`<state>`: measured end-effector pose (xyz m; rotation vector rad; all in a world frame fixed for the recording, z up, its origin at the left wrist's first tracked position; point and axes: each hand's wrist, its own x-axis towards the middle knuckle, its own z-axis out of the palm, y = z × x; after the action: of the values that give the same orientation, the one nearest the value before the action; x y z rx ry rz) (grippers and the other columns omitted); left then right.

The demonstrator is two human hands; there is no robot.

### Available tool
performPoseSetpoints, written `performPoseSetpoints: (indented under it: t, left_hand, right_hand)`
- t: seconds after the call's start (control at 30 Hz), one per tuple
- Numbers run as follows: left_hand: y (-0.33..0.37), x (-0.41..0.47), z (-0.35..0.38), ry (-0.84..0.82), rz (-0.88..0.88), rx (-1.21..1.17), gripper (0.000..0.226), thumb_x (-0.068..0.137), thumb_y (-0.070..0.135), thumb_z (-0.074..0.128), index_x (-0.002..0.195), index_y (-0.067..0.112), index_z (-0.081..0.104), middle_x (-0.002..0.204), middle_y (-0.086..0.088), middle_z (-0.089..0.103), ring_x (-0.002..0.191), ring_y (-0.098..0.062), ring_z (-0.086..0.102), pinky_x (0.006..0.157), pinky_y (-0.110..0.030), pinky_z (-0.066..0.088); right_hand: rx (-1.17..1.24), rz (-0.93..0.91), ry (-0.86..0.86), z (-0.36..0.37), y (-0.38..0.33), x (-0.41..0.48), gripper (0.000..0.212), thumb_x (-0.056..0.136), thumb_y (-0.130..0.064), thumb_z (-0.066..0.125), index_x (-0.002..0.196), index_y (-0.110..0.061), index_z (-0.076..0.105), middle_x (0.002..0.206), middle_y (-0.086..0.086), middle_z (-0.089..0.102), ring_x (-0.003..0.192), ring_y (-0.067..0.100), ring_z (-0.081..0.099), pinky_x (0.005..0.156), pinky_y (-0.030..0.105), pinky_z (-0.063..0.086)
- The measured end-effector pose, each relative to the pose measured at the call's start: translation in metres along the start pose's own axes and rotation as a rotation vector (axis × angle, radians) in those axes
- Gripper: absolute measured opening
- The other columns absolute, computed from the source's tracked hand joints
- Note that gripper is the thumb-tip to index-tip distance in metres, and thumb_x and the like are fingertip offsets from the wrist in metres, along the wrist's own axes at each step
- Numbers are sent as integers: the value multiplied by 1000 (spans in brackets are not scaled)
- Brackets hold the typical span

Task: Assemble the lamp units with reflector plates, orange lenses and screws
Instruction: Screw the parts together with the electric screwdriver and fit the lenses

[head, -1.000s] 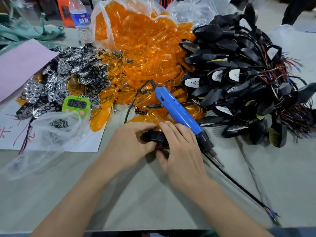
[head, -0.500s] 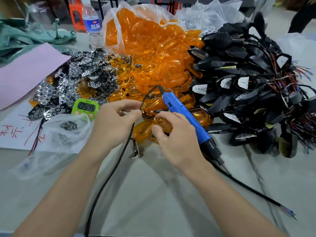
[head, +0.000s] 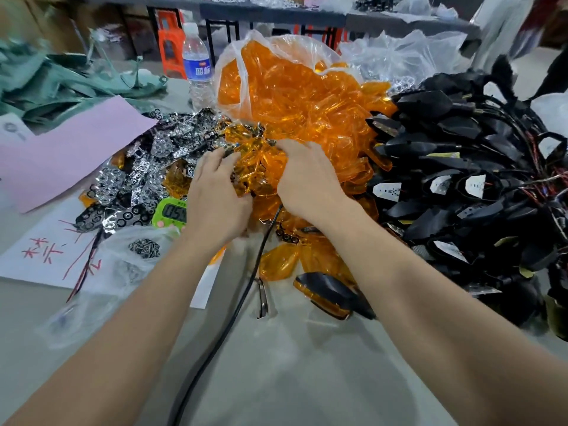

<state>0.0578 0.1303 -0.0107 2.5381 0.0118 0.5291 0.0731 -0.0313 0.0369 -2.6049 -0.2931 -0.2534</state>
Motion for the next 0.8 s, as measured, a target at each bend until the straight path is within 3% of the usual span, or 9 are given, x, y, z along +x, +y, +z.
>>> performPoseSetpoints:
  t: [0.07, 0.17, 0.23, 0.3, 0.33, 0.47, 0.6, 0.67, 0.8]
  left_hand:
    - [-8, 21, 5, -66, -51, 77, 83, 93, 28, 71, 162, 18, 25, 169, -6, 24, 157, -27, 16, 128, -43, 17]
    - [-18, 46, 7, -269, -77, 244, 80, 97, 30, 65, 164, 19, 21, 167, -9, 31, 153, -31, 30, 123, -47, 29]
    - [-22, 55, 7, -322, -44, 335, 68, 97, 21, 58, 160, 23, 32, 150, -11, 54, 126, -33, 58, 98, -45, 51]
    - [-22, 58, 4, -269, -30, 396, 64, 94, 9, 51, 153, 33, 45, 126, -8, 70, 81, -23, 64, 58, -32, 43]
    - [-22, 59, 2, -245, -41, 411, 65, 92, 5, 51, 149, 37, 50, 122, -8, 72, 74, -22, 63, 52, -29, 35]
    - [-27, 61, 1, -109, -76, 318, 74, 84, -6, 53, 142, 39, 58, 128, -9, 71, 102, -35, 69, 63, -33, 43]
    - [-30, 58, -7, -78, -71, 186, 82, 74, -8, 60, 143, 37, 58, 126, -1, 73, 99, -29, 68, 70, -37, 56]
    - [-23, 53, -14, -85, -79, 147, 75, 78, 4, 69, 143, 39, 57, 126, 0, 71, 101, -27, 67, 83, -41, 60]
    - [-3, 41, -20, -81, -25, -1, 60, 86, 40, 77, 142, 43, 57, 132, 3, 69, 63, -13, 66, 75, -27, 55]
  right_hand:
    - [-299, -59, -66, 3, -2, 24, 65, 92, -9, 53, 155, -19, 37, 155, 13, 42, 143, 35, 35, 114, 50, 32]
    - [-594, -163, -130, 11, -2, 42, 47, 91, -14, 55, 139, -16, 52, 132, 12, 59, 127, 34, 50, 108, 49, 34]
    - [-567, -208, -93, 14, 2, 46, 36, 89, -10, 58, 125, -16, 60, 116, 9, 65, 113, 31, 56, 100, 46, 40]
    - [-482, -198, -26, 14, 7, 46, 33, 88, -6, 61, 118, -17, 63, 106, 6, 67, 103, 29, 59, 91, 41, 41]
    - [-433, -190, 11, 15, 10, 45, 30, 87, -5, 62, 115, -18, 65, 102, 5, 68, 99, 28, 60, 86, 39, 39]
    - [-67, -40, 94, 15, 23, 38, 16, 89, -17, 74, 91, -26, 61, 84, -11, 59, 79, 18, 62, 69, 29, 39]
    - [265, 94, 149, 7, 32, 36, 14, 87, -24, 80, 86, -32, 68, 78, -26, 54, 57, -6, 61, 42, 6, 36]
    - [320, 117, 217, 2, 36, 36, 13, 89, -26, 77, 101, -29, 77, 90, -21, 66, 60, -28, 52, 44, 0, 35]
    - [369, 123, 225, -8, 42, 36, 22, 90, -25, 75, 112, -28, 78, 113, -12, 74, 73, -16, 57, 73, 4, 44]
